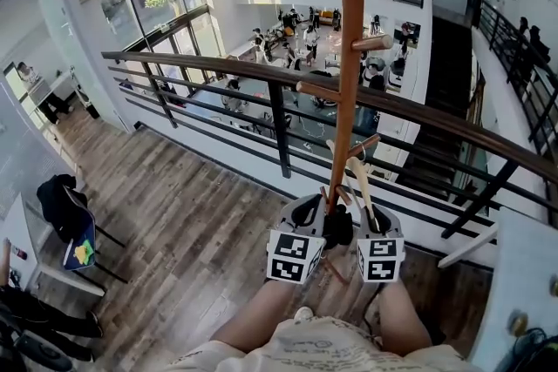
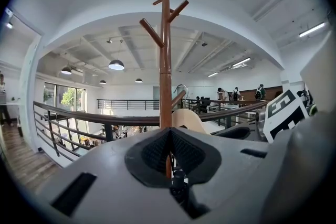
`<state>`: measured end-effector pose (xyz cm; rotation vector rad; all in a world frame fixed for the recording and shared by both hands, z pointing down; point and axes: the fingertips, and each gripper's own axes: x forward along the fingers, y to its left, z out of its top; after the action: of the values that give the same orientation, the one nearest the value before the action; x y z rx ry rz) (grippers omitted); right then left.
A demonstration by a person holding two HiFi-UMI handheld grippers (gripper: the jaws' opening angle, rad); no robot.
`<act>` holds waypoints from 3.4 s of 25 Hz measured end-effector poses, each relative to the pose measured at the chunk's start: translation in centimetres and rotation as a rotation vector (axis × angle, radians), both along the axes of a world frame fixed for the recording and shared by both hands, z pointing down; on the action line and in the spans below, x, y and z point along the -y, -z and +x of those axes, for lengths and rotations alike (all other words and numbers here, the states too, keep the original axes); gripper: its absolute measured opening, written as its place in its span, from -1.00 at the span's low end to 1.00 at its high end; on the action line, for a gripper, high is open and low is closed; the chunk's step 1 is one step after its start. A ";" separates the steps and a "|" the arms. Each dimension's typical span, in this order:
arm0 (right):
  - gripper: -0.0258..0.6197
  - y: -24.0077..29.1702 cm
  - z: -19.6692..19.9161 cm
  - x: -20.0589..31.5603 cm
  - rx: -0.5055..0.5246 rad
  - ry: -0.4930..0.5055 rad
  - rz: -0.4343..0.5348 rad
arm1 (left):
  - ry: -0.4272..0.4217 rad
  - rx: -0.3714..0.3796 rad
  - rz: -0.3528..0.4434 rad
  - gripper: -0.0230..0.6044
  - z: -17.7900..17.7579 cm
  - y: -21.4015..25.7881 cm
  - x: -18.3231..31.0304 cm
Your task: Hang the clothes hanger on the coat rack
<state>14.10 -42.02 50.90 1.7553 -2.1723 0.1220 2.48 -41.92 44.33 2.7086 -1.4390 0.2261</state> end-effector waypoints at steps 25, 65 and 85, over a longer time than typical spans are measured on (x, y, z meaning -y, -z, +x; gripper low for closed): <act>-0.76 -3.2 -1.5 0.5 -0.035 0.014 -0.063 | -0.009 0.002 -0.025 -0.94 -0.7 -1.3 0.6; -0.68 -3.1 -2.0 0.9 0.057 0.024 -0.053 | -0.027 0.000 -0.041 -0.94 0.1 -2.1 1.2; -0.91 6.8 3.2 -3.3 0.252 -0.145 0.238 | -0.126 -0.024 -0.007 -0.94 3.8 -0.7 -0.5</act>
<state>17.31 -38.72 44.11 2.1330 -2.3104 0.1312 6.33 -41.46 44.99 2.7894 -1.2601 0.2047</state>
